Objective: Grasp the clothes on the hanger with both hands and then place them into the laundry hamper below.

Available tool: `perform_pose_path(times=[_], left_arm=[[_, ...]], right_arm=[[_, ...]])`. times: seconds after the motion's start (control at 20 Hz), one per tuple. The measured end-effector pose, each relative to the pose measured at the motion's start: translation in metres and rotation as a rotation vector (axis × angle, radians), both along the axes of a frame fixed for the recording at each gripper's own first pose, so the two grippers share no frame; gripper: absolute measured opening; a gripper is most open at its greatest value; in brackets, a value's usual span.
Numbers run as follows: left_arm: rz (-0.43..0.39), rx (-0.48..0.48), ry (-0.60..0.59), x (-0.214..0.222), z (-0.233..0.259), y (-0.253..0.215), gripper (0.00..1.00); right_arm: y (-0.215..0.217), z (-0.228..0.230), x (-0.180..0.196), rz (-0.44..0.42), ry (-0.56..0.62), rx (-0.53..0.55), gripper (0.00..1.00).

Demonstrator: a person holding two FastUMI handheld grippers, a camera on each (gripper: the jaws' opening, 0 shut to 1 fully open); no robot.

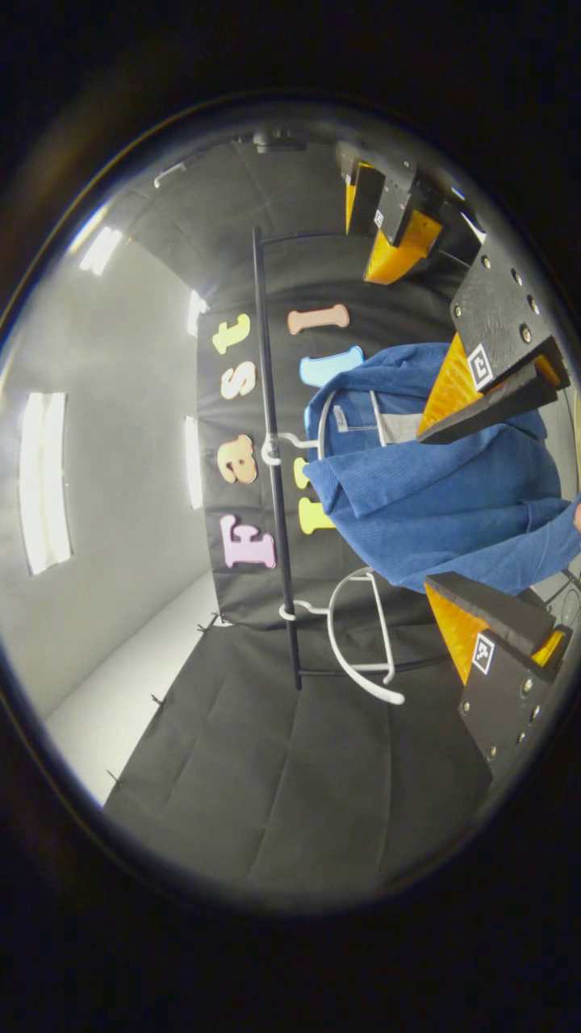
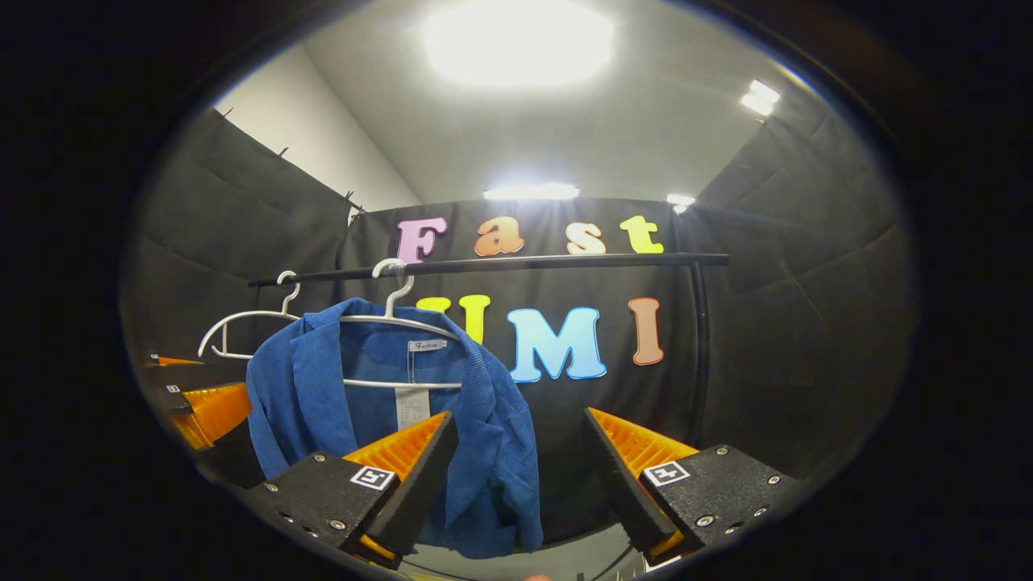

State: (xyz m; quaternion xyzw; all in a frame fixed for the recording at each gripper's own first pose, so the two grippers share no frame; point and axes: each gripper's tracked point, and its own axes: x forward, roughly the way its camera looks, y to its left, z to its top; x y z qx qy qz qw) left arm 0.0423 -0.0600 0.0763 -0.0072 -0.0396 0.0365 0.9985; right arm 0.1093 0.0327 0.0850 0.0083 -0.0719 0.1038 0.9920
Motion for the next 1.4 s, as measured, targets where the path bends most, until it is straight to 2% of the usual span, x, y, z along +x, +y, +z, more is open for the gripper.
perform_pose_path(times=[0.3, 0.45, 0.5, 0.55, 0.6, 0.65, 0.7, 0.8, 1.05, 1.1, 1.3, 1.35, 1.4], left_arm=[[0.047, 0.013, -0.006, 0.026, 0.003, -0.023, 0.96], [0.079, 0.008, -0.011, 0.036, -0.001, -0.031, 0.96], [0.093, 0.002, -0.011, 0.043, -0.004, -0.032, 0.88], [0.11, -0.006, -0.01, 0.049, -0.007, -0.033, 0.96], [0.127, -0.012, -0.008, 0.054, -0.012, -0.033, 0.96], [0.143, -0.017, -0.003, 0.059, -0.016, -0.033, 0.92], [0.159, -0.02, 0.004, 0.066, -0.021, -0.033, 0.96], [0.197, -0.013, 0.014, 0.074, -0.029, -0.031, 0.96], [0.272, 0.012, 0.026, 0.084, -0.04, -0.024, 0.97], [0.286, 0.016, 0.035, 0.086, -0.043, -0.023, 0.93], [0.324, 0.039, 0.055, 0.098, -0.056, -0.024, 0.97], [0.33, 0.037, 0.059, 0.102, -0.059, -0.024, 0.93], [0.335, 0.031, 0.067, 0.107, -0.064, -0.023, 0.97]], right_arm=[[0.007, -0.007, 0.042, 0.069, 0.005, 0.015, 0.95], [0.017, -0.016, 0.062, 0.122, 0.02, 0.033, 0.95], [0.021, -0.018, 0.069, 0.142, 0.023, 0.039, 0.95], [0.025, -0.02, 0.076, 0.16, 0.023, 0.045, 0.95], [0.028, -0.022, 0.081, 0.177, 0.016, 0.052, 0.95], [0.031, -0.022, 0.087, 0.196, 0.009, 0.06, 0.95], [0.036, -0.025, 0.093, 0.215, 0.006, 0.067, 0.95], [0.044, -0.032, 0.104, 0.254, 0.014, 0.079, 0.95], [0.061, -0.06, 0.136, 0.31, 0.088, 0.11, 0.95], [0.064, -0.067, 0.141, 0.32, 0.111, 0.117, 0.95], [0.079, -0.092, 0.159, 0.361, 0.196, 0.149, 0.95], [0.082, -0.097, 0.162, 0.372, 0.212, 0.151, 0.95], [0.085, -0.101, 0.165, 0.378, 0.219, 0.152, 0.95]])
